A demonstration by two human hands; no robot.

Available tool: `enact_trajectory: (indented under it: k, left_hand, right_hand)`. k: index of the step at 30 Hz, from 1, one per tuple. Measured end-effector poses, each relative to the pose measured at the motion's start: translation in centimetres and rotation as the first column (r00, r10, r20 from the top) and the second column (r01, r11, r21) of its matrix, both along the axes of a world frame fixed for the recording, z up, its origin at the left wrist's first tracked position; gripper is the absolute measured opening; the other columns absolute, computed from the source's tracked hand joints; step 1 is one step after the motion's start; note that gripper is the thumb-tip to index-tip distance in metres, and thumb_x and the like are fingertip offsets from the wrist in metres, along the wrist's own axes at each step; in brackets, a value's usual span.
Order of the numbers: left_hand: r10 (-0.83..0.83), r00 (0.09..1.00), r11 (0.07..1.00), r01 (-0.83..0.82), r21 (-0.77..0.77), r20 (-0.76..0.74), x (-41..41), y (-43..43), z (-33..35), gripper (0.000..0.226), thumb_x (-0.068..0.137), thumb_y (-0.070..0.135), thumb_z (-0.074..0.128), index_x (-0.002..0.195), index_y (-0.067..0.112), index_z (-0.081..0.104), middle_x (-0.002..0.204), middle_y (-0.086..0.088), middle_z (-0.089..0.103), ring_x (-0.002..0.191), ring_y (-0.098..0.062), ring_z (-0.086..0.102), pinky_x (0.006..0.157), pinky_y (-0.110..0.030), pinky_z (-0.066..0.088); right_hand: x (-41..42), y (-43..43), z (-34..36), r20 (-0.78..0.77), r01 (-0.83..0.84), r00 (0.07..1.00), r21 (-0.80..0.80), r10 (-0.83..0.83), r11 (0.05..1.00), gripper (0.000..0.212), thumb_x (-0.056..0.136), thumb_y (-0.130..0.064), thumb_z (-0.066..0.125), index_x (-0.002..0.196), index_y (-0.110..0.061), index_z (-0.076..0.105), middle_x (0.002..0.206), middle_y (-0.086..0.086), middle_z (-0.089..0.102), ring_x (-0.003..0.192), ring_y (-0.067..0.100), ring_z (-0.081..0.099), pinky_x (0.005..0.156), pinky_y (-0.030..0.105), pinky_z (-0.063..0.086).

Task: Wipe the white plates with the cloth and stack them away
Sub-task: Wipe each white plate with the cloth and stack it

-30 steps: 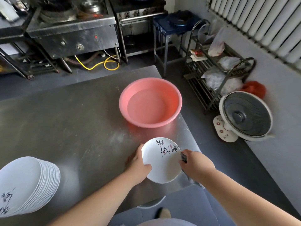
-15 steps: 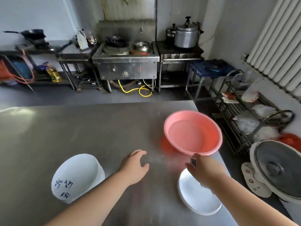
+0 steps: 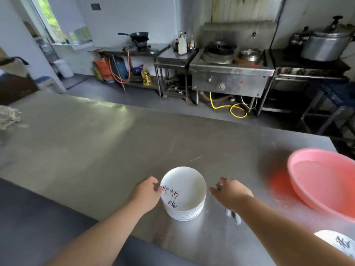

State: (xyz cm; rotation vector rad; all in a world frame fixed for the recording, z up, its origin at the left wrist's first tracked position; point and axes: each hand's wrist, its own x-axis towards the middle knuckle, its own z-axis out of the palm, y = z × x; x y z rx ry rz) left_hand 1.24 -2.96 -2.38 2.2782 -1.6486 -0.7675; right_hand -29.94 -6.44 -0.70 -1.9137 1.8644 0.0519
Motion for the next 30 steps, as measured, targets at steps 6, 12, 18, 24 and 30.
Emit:
enact_trajectory:
  k: [6, 12, 18, 24, 30]
  left_hand:
    - [-0.103, 0.994, 0.990, 0.100, 0.100, 0.021, 1.7, 0.1, -1.5, 0.031, 0.097, 0.062, 0.053, 0.095, 0.032, 0.057, 0.098, 0.014, 0.063, 0.090, -0.014, 0.062, 0.076, -0.032, 0.051]
    - [-0.165, 0.985, 0.981, 0.159, 0.108, 0.047, 0.0, -1.2, -1.9, 0.026, 0.104, 0.044, 0.052, 0.087, 0.025, 0.048, 0.102, 0.001, 0.065, 0.091, -0.027, 0.061, 0.074, -0.035, 0.047]
    - [-0.060, 0.997, 0.991, 0.053, 0.125, 0.047, -2.3, -2.2, -1.6, 0.031, 0.103, 0.036, 0.054, 0.118, 0.009, 0.050, 0.120, -0.011, 0.064, 0.108, -0.037, 0.064, 0.078, -0.036, 0.049]
    - [-0.023, 0.997, 0.985, 0.010, 0.171, 0.078, -2.0, -2.7, -2.0, 0.028, 0.102, 0.036, 0.061, 0.113, 0.011, 0.053, 0.120, -0.010, 0.064, 0.099, -0.033, 0.062, 0.075, -0.035, 0.046]
    - [-0.028, 0.989, 0.990, 0.007, 0.142, 0.148, -3.3, -2.4, -1.9, 0.023, 0.101, 0.031, 0.061, 0.103, 0.015, 0.044, 0.114, -0.007, 0.065, 0.092, -0.030, 0.059, 0.070, -0.034, 0.043]
  right_hand:
    - [4.4, -0.4, -2.6, -0.008, 0.049, 0.999, 0.015, -0.049, 0.999, 0.024, 0.096, -0.050, 0.053, 0.100, -0.027, 0.055, 0.093, -0.007, 0.065, 0.084, 0.022, 0.065, 0.064, 0.030, 0.047]
    - [4.5, -0.6, -4.0, -0.019, 0.114, 0.993, -0.013, -0.115, 0.993, 0.020, 0.097, -0.046, 0.052, 0.093, -0.026, 0.052, 0.082, -0.007, 0.060, 0.073, 0.022, 0.062, 0.065, 0.032, 0.052]
    - [4.2, -0.8, -4.9, 0.080, 0.184, 0.979, 0.034, -0.186, 0.982, 0.016, 0.097, -0.043, 0.058, 0.097, -0.027, 0.055, 0.085, -0.005, 0.061, 0.081, 0.026, 0.058, 0.071, 0.030, 0.045]
    - [3.8, 0.3, -4.7, 0.173, 0.228, 0.956, 0.078, -0.238, 0.971, 0.013, 0.097, -0.039, 0.059, 0.094, -0.027, 0.056, 0.077, -0.010, 0.056, 0.076, 0.022, 0.057, 0.065, 0.028, 0.042]
    - [3.3, 3.0, -4.6, 0.316, 0.286, 0.894, 0.147, -0.319, 0.947, 0.014, 0.095, -0.037, 0.060, 0.092, -0.023, 0.063, 0.085, -0.002, 0.068, 0.076, 0.021, 0.063, 0.061, 0.027, 0.046]
